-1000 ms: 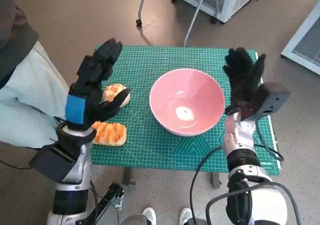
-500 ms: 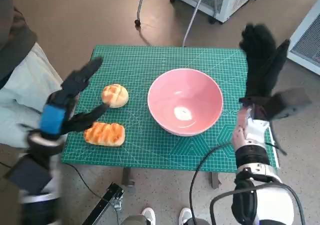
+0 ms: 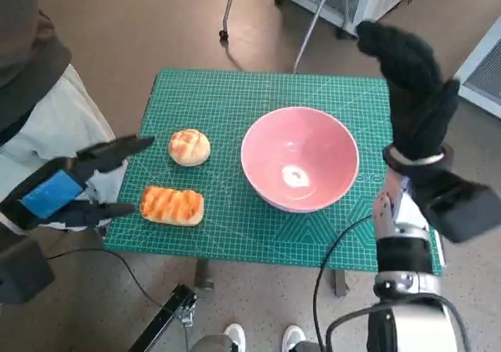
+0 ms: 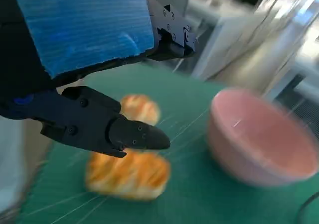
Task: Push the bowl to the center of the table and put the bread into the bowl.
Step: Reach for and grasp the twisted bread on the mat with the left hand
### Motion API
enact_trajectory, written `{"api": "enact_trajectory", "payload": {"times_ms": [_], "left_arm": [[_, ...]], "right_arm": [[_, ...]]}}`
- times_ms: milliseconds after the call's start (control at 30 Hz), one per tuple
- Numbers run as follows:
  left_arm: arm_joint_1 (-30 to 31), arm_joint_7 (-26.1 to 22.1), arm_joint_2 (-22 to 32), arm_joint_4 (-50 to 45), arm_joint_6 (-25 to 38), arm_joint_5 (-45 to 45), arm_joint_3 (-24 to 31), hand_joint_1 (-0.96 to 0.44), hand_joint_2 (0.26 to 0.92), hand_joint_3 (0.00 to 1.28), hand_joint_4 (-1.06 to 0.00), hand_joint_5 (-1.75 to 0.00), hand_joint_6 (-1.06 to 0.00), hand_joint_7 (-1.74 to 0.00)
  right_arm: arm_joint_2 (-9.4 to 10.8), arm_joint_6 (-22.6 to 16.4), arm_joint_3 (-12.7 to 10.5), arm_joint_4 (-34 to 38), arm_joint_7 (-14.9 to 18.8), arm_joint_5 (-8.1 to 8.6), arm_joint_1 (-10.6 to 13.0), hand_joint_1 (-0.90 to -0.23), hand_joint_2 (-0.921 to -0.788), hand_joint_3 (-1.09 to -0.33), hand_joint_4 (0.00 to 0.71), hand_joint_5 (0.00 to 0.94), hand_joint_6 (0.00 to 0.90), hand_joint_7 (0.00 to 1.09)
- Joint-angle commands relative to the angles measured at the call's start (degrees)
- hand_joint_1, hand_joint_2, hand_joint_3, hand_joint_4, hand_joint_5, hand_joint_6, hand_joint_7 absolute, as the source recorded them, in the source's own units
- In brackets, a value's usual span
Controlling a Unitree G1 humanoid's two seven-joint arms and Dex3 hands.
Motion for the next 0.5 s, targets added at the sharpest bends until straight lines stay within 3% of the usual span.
{"api": "enact_trajectory", "payload": {"times_ms": [33,500], "left_arm": [[-0.4,-1.3,1.2,-0.6,0.8,3.7,-3.9,-0.22,0.823,0.00,-0.21,0.00,-0.34,-0.03],[-7.0,0.1,-1.8,8.3,0.2,13.5,-14.8,-0.19,0.809,0.00,-0.22,0.00,-0.37,-0.03]], "right_arm": [[0.3,2.1,1.6,-3.8,1.1,0.83,2.4,-0.640,-0.921,-0.736,0.342,0.006,0.011,0.89],[1.3,3.5,4.0,-8.1,-1.2,-1.74,3.6,-0.640,-0.921,-0.745,0.335,0.003,0.001,0.92]]}}
